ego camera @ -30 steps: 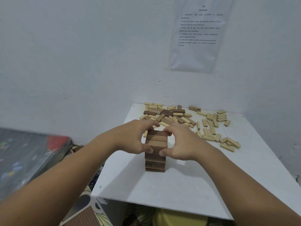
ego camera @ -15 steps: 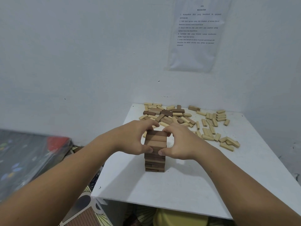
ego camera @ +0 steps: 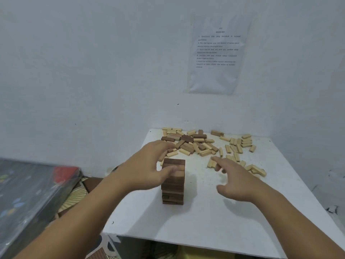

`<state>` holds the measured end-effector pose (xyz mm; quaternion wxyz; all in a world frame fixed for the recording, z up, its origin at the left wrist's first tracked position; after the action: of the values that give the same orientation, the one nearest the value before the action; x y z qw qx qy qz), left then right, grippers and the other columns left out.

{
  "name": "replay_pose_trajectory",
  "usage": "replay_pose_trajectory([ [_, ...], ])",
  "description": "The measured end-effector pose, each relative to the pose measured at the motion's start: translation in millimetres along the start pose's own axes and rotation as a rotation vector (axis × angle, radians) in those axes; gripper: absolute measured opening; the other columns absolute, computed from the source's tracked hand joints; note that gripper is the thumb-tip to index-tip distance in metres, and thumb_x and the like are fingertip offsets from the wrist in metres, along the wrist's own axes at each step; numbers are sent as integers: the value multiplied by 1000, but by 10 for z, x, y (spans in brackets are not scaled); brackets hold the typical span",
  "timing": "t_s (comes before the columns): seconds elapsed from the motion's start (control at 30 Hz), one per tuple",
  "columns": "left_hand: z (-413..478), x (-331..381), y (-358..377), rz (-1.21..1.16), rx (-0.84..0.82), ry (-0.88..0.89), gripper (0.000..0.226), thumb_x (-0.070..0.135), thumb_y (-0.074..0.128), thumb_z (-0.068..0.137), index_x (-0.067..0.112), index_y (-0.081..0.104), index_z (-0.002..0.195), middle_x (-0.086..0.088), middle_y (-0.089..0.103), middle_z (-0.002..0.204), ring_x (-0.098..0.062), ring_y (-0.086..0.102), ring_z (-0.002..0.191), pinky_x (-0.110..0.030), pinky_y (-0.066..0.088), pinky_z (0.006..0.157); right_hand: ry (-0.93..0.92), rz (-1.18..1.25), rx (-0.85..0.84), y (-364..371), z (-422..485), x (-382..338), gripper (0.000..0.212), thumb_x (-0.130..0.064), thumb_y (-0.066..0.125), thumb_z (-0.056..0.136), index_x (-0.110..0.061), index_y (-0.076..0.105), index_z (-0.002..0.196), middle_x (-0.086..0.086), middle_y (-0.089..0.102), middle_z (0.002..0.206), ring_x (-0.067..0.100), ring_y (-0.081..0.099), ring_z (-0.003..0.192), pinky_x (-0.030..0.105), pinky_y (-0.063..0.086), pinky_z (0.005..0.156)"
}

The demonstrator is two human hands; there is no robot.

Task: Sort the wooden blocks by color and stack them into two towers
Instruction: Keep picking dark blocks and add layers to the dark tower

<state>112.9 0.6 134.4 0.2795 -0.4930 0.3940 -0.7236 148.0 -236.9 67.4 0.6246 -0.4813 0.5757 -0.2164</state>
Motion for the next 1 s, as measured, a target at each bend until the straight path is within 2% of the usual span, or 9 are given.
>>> replay_pose_trajectory([
  [0.13, -69, 675, 127, -118, 110, 17, 45, 42, 63, 93, 41, 54, 137, 24, 53, 138, -2, 47, 131, -27, 44, 107, 116, 44, 61, -242, -264, 458, 77, -14, 62, 87, -27, 33, 157, -13, 46, 124, 4, 53, 105, 24, 47, 88],
  [0.27, 289, 1140, 445, -88, 45, -63, 48, 30, 65, 96, 29, 53, 143, 16, 54, 141, -6, 49, 130, -18, 33, 99, 113, 60, 112, -437, -321, 741, 70, -11, 57, 87, -27, 41, 154, -16, 50, 118, 5, 55, 99, 26, 49, 89],
  [0.37, 798, 1144, 545, -75, -14, -215, 50, 24, 60, 93, 24, 52, 143, 8, 57, 138, -15, 58, 119, -27, 46, 93, 75, 82, 161, -537, -187, 887, 60, -11, 56, 91, -28, 50, 148, -14, 54, 112, 7, 55, 98, 25, 49, 88],
  [0.5, 1439, 841, 794, -90, -15, -428, 53, 17, 54, 86, 17, 49, 139, 1, 56, 122, -21, 59, 105, -38, 56, 83, 49, 197, 232, -629, 259, 1060, 43, -13, 60, 95, -32, 63, 133, -12, 59, 107, 11, 60, 92, 18, 49, 70],
  [0.63, 1798, 400, 1393, -8, -6, -578, 50, 24, 58, 90, 9, 50, 137, -9, 58, 130, -29, 55, 122, -40, 49, 97, 44, 222, 232, -558, 912, 1240, 36, -13, 59, 96, -34, 68, 124, -9, 62, 111, 15, 61, 92, 32, 55, 80],
  [0.73, 1975, 7, 1690, 72, 48, -696, 45, 27, 59, 90, 10, 52, 132, -9, 51, 137, -35, 38, 136, -44, 41, 108, 56, 94, 172, -431, 1441, 1387, 36, -19, 56, 99, -38, 65, 129, -10, 61, 124, 16, 59, 109, 44, 52, 94],
  [0.83, 2176, -228, 1871, 181, 71, -727, 40, 27, 55, 91, 13, 58, 128, -7, 56, 136, -36, 36, 139, -45, 33, 113, 7, -100, 123, -329, 1867, 1459, 41, -23, 48, 103, -39, 57, 140, -10, 56, 133, 21, 44, 130, 40, 40, 98],
  [0.9, 2256, -341, 1997, 199, 59, -757, 41, 30, 55, 90, 15, 61, 127, -5, 56, 136, -37, 36, 138, -47, 33, 113, -59, -129, 50, -242, 2052, 1423, 48, -20, 41, 104, -45, 52, 143, -11, 51, 131, 20, 38, 125, 38, 34, 92],
  [1.0, 2316, -409, 2091, 232, 54, -758, 47, 41, 57, 89, 16, 61, 130, -3, 53, 141, -38, 32, 140, -49, 28, 117, -100, -178, -53, -150, 2211, 1407, 54, -19, 37, 100, -51, 53, 140, -13, 49, 129, 20, 34, 122, 45, 33, 102],
])
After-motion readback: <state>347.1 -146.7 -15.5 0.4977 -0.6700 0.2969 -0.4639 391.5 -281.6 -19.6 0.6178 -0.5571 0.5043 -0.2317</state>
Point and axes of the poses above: each hand's wrist, its own z-axis towards the middle knuckle, its own y-axis out of the palm, x = y × z, the point moved 9 cm from there along z, towards the middle knuckle
